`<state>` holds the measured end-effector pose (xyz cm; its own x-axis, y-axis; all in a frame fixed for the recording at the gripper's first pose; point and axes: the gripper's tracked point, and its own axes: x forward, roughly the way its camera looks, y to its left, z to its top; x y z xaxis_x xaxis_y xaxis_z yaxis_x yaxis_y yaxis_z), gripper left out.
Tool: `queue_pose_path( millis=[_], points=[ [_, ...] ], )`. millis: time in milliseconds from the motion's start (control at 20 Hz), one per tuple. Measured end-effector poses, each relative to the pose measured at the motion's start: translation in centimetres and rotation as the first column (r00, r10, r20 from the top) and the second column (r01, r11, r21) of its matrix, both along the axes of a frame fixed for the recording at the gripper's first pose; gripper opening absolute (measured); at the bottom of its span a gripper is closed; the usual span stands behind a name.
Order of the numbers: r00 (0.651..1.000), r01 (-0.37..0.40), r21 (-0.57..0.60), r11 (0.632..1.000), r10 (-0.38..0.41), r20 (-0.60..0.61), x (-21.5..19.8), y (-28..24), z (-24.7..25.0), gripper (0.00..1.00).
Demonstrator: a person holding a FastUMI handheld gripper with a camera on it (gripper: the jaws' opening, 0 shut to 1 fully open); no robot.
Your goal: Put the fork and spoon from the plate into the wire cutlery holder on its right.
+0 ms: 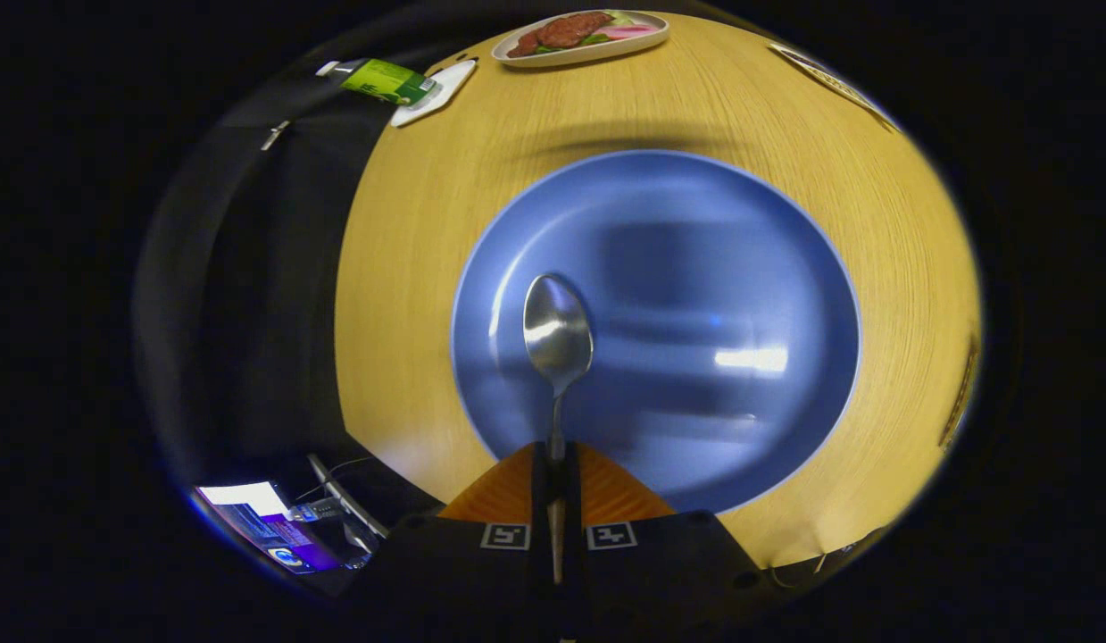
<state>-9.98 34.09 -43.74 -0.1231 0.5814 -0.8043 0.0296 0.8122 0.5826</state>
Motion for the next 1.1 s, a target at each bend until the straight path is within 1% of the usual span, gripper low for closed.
queue_pose_path(
  millis=[250, 350, 500, 650, 850, 1000, 1100],
  points=[
    [0.997, 0.055, 0.095, 0.994, -0.059, 0.041, 1.5, -3.2, 4.0, 0.08],
    [0.996, 0.071, 0.129, 0.989, -0.078, 0.051, 1.7, -5.5, 6.0, 0.08],
    [0.991, 0.078, 0.145, 0.986, -0.093, 0.099, 2.3, -10.2, 8.9, 0.08],
    [0.985, 0.076, 0.12, 0.99, -0.093, 0.144, 2.5, -16.1, 11.2, 0.08],
    [0.981, 0.119, 0.059, 0.991, -0.127, 0.15, 2.1, -25.3, 13.1, 0.08],
    [0.987, 0.13, -0.038, 0.991, -0.126, 0.102, 0.9, -32.6, 12.7, 0.08],
    [0.995, 0.093, -0.099, 0.991, -0.089, 0.042, -0.5, -36.3, 11.7, 0.08]
  ],
)
